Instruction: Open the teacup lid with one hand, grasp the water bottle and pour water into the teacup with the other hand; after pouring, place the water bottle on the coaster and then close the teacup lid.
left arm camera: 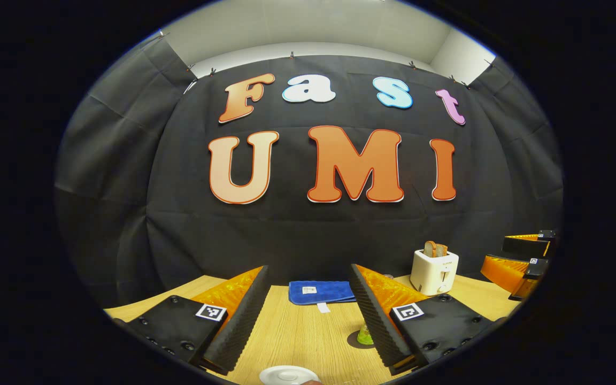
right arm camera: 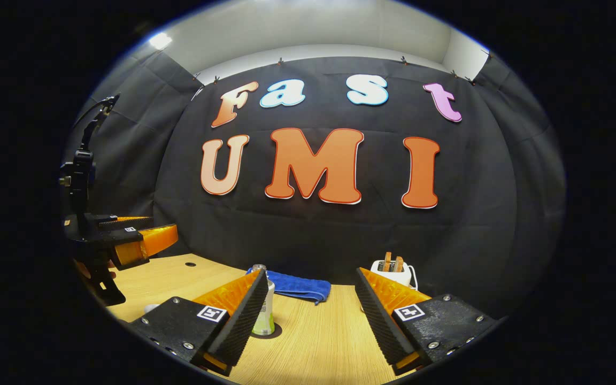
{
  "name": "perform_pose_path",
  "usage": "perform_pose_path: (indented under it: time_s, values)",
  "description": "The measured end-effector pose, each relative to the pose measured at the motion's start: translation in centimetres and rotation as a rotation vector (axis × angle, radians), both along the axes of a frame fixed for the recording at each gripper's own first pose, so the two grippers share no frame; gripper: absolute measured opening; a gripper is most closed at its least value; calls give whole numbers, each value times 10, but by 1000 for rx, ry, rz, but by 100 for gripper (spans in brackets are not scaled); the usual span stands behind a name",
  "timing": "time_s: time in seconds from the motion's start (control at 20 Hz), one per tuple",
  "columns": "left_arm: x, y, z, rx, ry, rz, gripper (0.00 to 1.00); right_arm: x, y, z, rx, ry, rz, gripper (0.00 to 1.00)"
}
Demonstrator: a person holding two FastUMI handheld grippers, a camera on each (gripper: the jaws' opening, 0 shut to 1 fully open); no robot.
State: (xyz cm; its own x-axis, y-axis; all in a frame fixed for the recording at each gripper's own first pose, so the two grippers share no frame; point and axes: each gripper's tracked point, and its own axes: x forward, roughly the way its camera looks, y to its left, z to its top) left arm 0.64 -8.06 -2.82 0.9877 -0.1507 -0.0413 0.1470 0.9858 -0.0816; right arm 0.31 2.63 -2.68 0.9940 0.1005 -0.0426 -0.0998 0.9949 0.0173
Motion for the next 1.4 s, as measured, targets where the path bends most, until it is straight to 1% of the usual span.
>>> perform_pose_path:
  time_s: [0.35,0.4,0.75,1.0,1.15,1.4]
  values:
    - [-2,1,-8,11,11,8,99,-1,0,-4,-5,-8,-6,98]
    - [-1,1,-9,13,11,8,97,0,0,-5,-1,-7,-5,98]
    - [-2,1,-9,15,5,10,96,-2,1,-5,5,-12,-4,98]
    - [-6,2,-7,16,2,13,97,-3,2,-3,-2,-17,-4,98]
    - [-5,3,-6,15,-7,16,96,-4,4,-4,4,-16,0,98]
    - [-6,3,-4,14,-15,13,97,-4,5,-5,7,-11,5,98]
